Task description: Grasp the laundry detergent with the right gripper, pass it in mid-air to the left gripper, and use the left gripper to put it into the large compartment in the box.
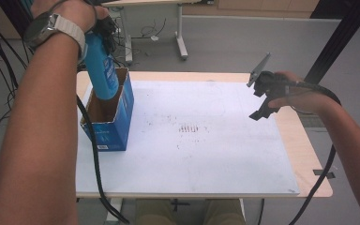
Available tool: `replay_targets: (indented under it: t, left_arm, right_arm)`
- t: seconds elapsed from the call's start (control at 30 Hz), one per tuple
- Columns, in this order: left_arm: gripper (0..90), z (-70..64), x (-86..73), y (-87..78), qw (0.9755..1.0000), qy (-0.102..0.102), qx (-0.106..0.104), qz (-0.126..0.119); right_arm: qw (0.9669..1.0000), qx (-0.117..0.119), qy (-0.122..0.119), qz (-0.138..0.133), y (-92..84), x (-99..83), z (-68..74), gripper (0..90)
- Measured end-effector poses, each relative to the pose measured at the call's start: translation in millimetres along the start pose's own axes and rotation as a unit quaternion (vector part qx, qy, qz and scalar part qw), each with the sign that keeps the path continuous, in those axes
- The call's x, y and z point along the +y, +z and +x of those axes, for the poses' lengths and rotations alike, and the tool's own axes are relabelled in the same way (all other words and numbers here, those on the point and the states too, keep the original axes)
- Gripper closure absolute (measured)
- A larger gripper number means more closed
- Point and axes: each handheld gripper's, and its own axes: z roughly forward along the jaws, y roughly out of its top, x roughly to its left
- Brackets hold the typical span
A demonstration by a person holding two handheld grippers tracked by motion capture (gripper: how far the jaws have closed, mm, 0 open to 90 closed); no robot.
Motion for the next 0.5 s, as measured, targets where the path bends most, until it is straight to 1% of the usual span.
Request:
replay_targets:
  t: [0.17,0.23,0.27,0.33,0.4,0.47,0.5]
  left_arm:
    - [37.7,4.0,2.6,5.3,1.0000,0.000,0.001,0.007]
    - [37.7,5.5,3.8,6.7,1.0000,-0.002,0.003,0.003]
    - [37.7,6.1,4.6,7.6,1.0000,-0.002,0.005,0.006]
    - [37.7,6.9,5.9,8.7,1.0000,-0.002,0.009,-0.003]
    - [37.7,8.1,7.5,11.4,0.9999,-0.003,0.012,0.005]
    - [37.7,9.7,8.9,13.5,0.9999,-0.003,0.012,0.000]
    - [37.8,10.5,9.8,15.1,0.9999,-0.002,0.013,0.005]
  right_arm:
    - [1.0000,0.000,0.002,0.000,0.6,-0.2,-0.7,8.2]
    - [1.0000,0.000,0.001,0.003,1.6,-0.1,-0.6,8.2]
    - [1.0000,0.001,0.001,0.003,2.4,-0.1,-0.8,8.2]
    - [1.0000,0.002,0.002,0.003,3.7,-0.2,-0.8,8.2]
    - [1.0000,0.003,0.004,0.003,4.9,-0.4,-1.3,8.2]
    - [1.0000,0.003,0.005,0.003,6.3,-0.7,-1.8,8.2]
    - [1.0000,0.003,0.006,0.004,6.8,-0.7,-2.2,8.2]
